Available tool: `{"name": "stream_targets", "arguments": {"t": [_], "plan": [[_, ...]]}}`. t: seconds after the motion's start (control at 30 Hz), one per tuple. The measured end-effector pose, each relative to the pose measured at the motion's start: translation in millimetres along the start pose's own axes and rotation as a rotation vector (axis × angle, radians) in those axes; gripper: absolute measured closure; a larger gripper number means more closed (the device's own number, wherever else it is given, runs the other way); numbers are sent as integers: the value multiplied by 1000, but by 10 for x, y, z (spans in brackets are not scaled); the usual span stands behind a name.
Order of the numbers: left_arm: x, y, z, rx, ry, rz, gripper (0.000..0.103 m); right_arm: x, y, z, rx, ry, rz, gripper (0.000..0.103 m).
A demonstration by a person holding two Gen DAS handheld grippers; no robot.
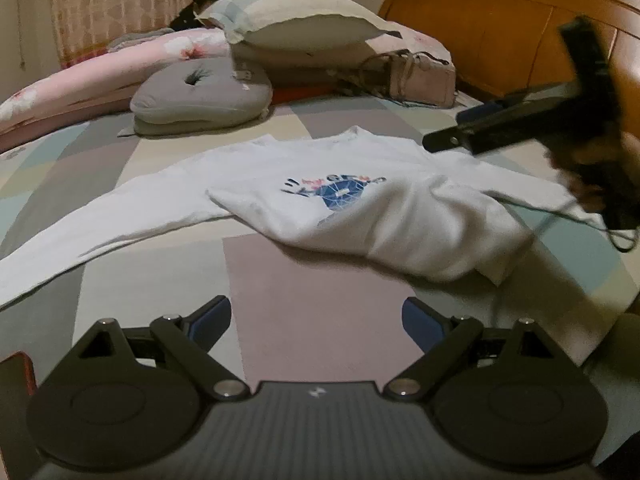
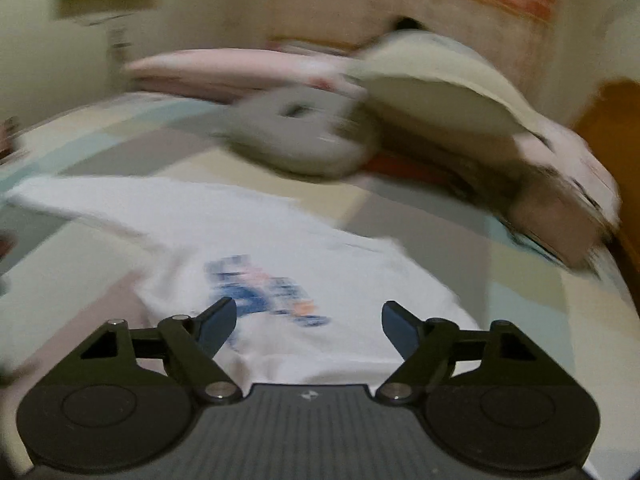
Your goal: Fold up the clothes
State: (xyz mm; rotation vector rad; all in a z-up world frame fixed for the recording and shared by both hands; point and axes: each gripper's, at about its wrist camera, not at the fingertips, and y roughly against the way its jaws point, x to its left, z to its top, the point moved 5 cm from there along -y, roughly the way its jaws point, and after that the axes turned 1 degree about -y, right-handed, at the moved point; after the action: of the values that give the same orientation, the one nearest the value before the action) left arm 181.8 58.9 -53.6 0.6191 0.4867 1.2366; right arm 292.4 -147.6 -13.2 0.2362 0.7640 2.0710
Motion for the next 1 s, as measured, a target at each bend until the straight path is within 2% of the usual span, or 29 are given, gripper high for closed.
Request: {"name": "stream_targets", "arguments": {"t": [0.13,0.4,0.47,0.5,0.53,0.57,0.93,1.0], "plan": [[-32,-27,-45,15,-1,-5,11,458,101,-195,38,147,86,35],[22,43,-170,34,-12,15,11,1345,5,-572,117,456,163,37],[46,53,-192,38,-10,13,11,1288,-45,-510,115,451,146,38],[57,50,-200,39,-11,16,11,1231,-72,-463,113,441,134,48],[70,46,-207,40,-8,18,11,1174,-100,-416,110,431,122,78],[82,40,-211,41,-3,17,11,1117,-127,-369,107,421,109,96],[-21,-150,-44,31,-15,-45,11,490,-422,142,77,307,-24,97],[-70,-180,22,20,-19,-62,11,242,-585,198,89,244,-51,97]]}}
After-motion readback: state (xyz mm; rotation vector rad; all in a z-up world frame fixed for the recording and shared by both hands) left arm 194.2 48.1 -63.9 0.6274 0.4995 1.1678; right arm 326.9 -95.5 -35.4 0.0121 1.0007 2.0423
